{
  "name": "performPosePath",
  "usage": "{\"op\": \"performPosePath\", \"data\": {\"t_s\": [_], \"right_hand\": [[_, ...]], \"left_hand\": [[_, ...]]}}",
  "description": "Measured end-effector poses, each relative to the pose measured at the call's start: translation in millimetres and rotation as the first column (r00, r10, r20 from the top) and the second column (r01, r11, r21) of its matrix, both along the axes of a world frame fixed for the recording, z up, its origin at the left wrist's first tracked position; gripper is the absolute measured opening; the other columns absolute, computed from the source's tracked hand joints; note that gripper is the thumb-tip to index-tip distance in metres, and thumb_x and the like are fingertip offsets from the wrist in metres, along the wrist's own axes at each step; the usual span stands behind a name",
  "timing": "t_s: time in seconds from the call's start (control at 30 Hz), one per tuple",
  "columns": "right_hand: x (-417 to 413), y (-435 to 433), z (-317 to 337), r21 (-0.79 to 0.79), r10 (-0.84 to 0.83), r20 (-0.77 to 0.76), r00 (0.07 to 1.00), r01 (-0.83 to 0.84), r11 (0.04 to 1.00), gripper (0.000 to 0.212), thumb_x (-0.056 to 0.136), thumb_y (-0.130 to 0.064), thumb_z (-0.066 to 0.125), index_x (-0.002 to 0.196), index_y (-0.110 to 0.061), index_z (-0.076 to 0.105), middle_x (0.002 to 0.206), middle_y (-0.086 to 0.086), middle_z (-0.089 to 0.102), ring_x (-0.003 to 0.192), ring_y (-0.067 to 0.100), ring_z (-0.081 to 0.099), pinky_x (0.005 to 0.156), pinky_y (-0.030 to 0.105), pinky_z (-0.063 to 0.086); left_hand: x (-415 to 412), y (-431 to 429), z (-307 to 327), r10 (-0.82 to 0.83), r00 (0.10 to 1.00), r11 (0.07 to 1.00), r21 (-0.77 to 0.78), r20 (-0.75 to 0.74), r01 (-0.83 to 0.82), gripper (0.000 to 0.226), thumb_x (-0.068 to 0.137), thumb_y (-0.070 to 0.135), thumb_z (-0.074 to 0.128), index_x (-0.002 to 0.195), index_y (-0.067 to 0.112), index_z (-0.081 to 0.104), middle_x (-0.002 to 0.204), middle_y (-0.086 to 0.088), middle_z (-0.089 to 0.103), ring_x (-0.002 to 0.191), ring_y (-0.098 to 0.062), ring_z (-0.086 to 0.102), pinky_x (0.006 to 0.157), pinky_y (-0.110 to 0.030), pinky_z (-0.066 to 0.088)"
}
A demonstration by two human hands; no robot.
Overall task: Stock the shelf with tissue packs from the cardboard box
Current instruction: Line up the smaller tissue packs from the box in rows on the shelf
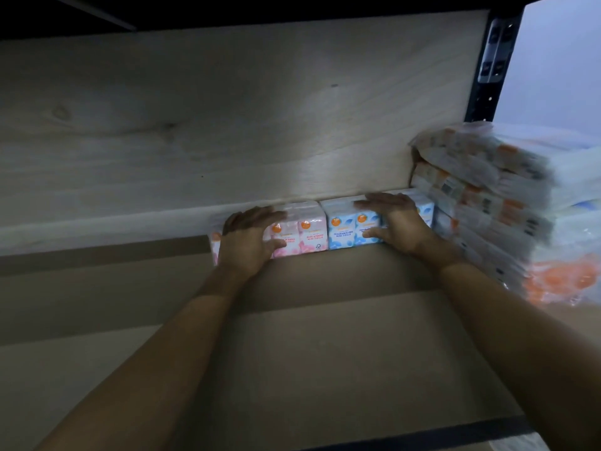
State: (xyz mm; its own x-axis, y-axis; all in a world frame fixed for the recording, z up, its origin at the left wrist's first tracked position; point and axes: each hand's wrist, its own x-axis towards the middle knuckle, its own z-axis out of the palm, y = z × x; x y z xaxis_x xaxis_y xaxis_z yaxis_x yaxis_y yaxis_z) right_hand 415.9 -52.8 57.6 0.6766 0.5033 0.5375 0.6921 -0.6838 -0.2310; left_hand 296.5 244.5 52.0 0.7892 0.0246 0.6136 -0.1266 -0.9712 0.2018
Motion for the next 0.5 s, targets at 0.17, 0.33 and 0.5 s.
{"op": "performPosePath", "data": {"t_s": [0.17,0.33,0.5], "right_hand": [[12,3,0,0.025,0.026,-0.001,1.000,-0.026,0.999,0.064,0.073,-0.027,0.080,0.131,-0.026,0.054,0.144,0.006,0.046,0.136,0.025,0.039,0.115,0.048,0.019],[22,7,-1,0.018,0.026,0.011,1.000,-0.026,0.999,0.065,0.073,-0.028,0.079,0.132,-0.028,0.053,0.146,0.003,0.045,0.137,0.022,0.036,0.116,0.049,0.017],[29,10,-5,0.057,0.026,0.046,0.999,-0.029,0.998,0.065,0.070,-0.029,0.081,0.130,-0.027,0.056,0.143,0.004,0.049,0.134,0.023,0.041,0.113,0.053,0.022]], "left_hand": [[14,7,0,-0.018,1.000,1.000,-0.026,-0.021,0.017,0.055,0.077,0.040,0.073,0.129,0.035,0.057,0.140,0.003,0.053,0.132,-0.021,0.045,0.112,-0.038,0.023],[23,9,0,0.000,1.000,1.000,-0.023,-0.017,-0.001,0.057,0.078,0.038,0.074,0.131,0.034,0.055,0.143,0.003,0.050,0.134,-0.020,0.042,0.112,-0.036,0.021],[30,11,1,0.007,0.999,1.000,0.007,-0.051,-0.007,0.058,0.081,0.041,0.071,0.135,0.034,0.050,0.146,0.003,0.046,0.137,-0.019,0.038,0.114,-0.037,0.019]]}}
